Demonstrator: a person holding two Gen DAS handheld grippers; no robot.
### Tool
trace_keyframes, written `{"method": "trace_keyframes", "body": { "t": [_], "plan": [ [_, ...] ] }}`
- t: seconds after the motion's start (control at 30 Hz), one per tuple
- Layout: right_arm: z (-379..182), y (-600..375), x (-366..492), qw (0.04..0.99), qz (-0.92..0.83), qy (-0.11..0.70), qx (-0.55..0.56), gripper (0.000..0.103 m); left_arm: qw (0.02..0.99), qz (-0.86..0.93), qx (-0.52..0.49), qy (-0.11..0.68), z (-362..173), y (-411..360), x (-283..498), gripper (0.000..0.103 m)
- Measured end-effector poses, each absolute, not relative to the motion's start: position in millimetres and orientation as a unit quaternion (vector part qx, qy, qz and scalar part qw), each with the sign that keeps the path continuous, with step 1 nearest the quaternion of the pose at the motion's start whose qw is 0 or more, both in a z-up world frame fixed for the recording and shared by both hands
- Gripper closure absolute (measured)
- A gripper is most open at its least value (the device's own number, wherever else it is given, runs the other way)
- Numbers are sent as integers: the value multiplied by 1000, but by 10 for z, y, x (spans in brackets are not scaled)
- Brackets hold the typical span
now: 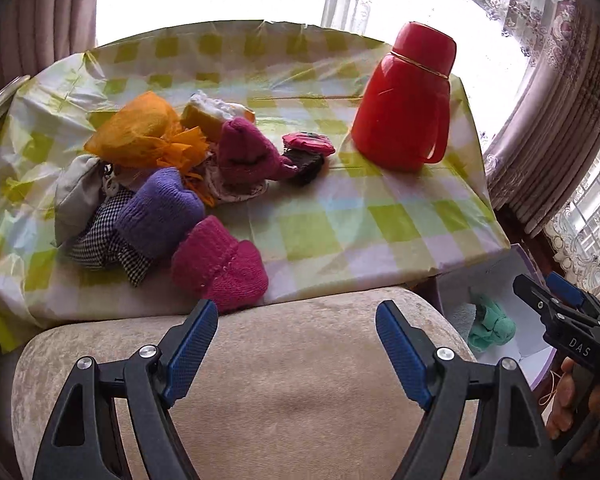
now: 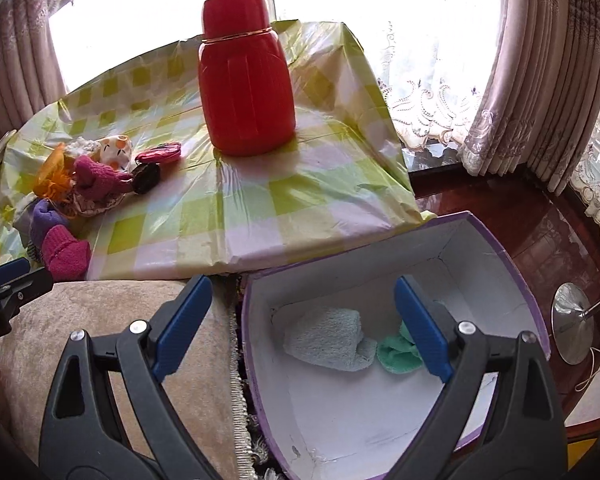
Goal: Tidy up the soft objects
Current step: 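Move both open tools back toward the pile on the table, then grasp the purple knit sock with the left tool while the right tool grasps the pink knit sock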
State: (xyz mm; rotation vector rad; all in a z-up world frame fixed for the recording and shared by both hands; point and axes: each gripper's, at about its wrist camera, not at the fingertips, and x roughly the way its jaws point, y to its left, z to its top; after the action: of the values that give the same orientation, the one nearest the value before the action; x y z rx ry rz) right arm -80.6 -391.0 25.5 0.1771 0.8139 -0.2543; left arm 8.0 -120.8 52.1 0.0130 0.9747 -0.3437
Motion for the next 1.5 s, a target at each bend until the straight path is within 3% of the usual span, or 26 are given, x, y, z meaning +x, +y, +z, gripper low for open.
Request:
{"method": "trace_keyframes", "body": {
  "t": [0.1,0.53,1.37,1.43,1.5],
  "plan": [
    [274,-3639,-687,908,-87,402,79,9,872,-133,-12,472,478,-886,120,33],
    [128,-2521,-140,887,61,458,27,9,871,-94,-92,474,319,-54,344,33],
    [-201,-1653,782,859,128,494,-36,10,850,-163,-114,488,135,-419,1213,33],
    [-231,-1627,828,858,129,497,-36,10,848,-167,-116,489,104,-436,1220,37],
    [-264,-1599,862,855,135,500,-35,19,846,-170,-120,490,77,-432,1215,43]
  ]
}}
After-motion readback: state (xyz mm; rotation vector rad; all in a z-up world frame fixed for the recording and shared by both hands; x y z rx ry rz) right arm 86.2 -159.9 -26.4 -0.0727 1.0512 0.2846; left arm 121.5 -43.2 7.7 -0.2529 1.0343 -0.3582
